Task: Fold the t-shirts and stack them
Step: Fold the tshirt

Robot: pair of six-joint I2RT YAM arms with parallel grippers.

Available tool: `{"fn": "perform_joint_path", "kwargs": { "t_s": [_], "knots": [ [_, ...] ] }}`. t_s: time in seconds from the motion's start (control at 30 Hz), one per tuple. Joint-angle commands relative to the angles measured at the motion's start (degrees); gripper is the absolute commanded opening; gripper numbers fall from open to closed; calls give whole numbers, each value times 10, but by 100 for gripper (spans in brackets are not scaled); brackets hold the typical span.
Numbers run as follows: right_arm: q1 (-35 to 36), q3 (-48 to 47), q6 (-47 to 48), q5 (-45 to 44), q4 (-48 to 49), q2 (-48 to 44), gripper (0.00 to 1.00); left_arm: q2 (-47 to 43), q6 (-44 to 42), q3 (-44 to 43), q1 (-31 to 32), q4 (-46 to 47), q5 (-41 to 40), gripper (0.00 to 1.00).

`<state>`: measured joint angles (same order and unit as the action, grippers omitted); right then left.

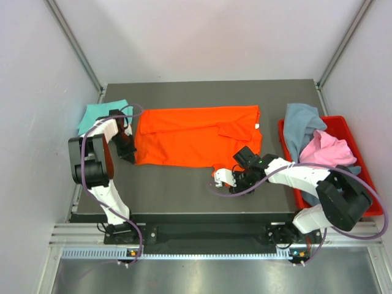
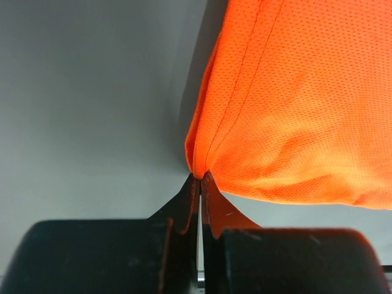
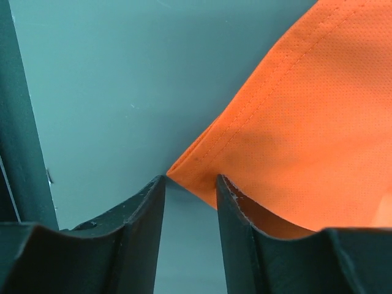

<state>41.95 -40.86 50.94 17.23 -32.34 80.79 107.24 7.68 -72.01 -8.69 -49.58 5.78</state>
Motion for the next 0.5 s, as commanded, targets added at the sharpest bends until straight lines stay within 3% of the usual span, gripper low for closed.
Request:
{"fn": "perform_joint_path", "kwargs": {
  "t_s": [0.0,0.07,0.1,0.2,0.4,0.47],
  "knots": [
    [6,-4,8,18,13,10,39,-24,6,-13,-2,-6,6,0],
    [6,-13,4,24,14,17,37,-27,6,-11,-2,-4,5,0],
    [7,-15,5,25,14,18,28,-29,5,-10,-2,-3,4,0],
    [7,-21,3,20,15,19,14,-32,4,-9,-2,-4,2,0],
    [6,-34,0,-12,-2,-6,0,-34,3,-9,-2,-5,4,0],
    [3,-51,0,-28,-25,-29,0,-34,1,-15,-2,-10,5,0]
  ]
}}
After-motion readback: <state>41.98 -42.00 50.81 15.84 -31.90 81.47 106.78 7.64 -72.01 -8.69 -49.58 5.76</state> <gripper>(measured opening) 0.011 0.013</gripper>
